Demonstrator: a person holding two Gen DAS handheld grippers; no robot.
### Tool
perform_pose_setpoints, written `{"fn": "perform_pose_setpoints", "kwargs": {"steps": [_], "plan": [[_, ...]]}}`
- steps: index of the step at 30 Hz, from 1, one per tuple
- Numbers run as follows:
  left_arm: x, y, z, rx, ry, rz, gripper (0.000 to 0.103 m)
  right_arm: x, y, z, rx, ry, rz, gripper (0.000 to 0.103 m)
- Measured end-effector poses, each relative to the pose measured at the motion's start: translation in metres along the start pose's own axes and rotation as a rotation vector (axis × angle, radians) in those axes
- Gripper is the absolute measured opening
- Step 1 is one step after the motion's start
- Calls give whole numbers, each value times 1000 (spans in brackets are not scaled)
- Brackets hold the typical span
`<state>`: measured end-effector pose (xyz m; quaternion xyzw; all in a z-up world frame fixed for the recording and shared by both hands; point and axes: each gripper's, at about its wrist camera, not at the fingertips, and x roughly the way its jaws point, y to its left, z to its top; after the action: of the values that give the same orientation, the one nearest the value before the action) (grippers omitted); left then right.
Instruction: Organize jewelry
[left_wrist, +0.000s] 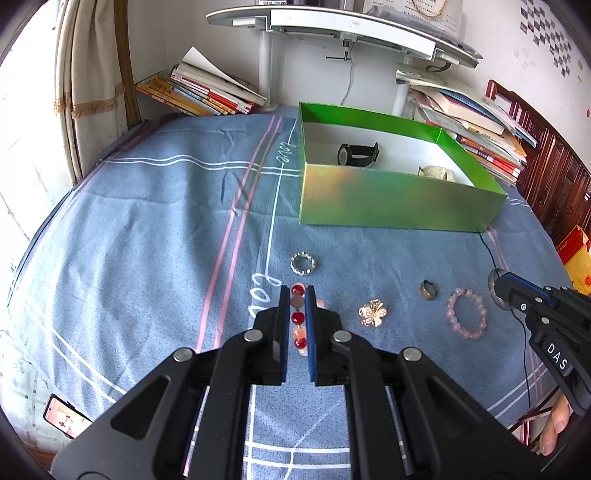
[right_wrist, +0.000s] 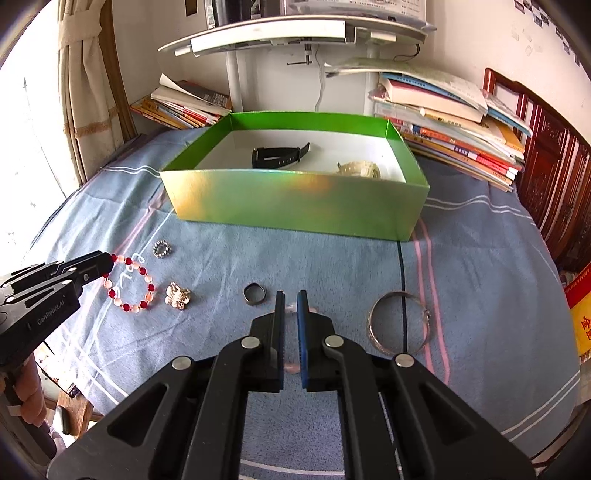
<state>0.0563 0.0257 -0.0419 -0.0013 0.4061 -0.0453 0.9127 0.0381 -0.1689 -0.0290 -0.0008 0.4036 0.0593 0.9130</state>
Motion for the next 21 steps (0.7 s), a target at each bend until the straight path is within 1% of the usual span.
{"fn": "perform_pose_setpoints", "kwargs": {"steps": [2,5,7,9,12,14,17,18,19,20,21], "plan": [[0,0,0,0,1,-1,8,2,2,0,-13,10,-3,6],[3,1,-1,0,9,-2,8,14,5,-5,-19,49,-19,7],[5,1,-2,0,16,-2,8,24,4,-10,-16,78,-26,12],[7,1,-2,-1,22,-3,8,37,1,-14,-4,117,-43,22],[9,1,-3,0,26,-3,8,49,-2,-18,5,145,-48,23],[11,1,-3,0,29,-2,8,50,0,-19,-3,141,-58,31],[12,1,-4,0,33,-3,8,51,4,-21,-17,137,-52,32],[12,0,-4,1,34,-4,8,51,6,-21,-25,136,-45,31],[13,0,-4,1,35,-4,8,49,6,-22,-27,135,-37,27],[13,0,-5,1,35,-4,8,49,8,-22,-28,138,-8,14],[13,0,-5,1,35,-3,8,49,9,-22,-29,142,7,4]]}}
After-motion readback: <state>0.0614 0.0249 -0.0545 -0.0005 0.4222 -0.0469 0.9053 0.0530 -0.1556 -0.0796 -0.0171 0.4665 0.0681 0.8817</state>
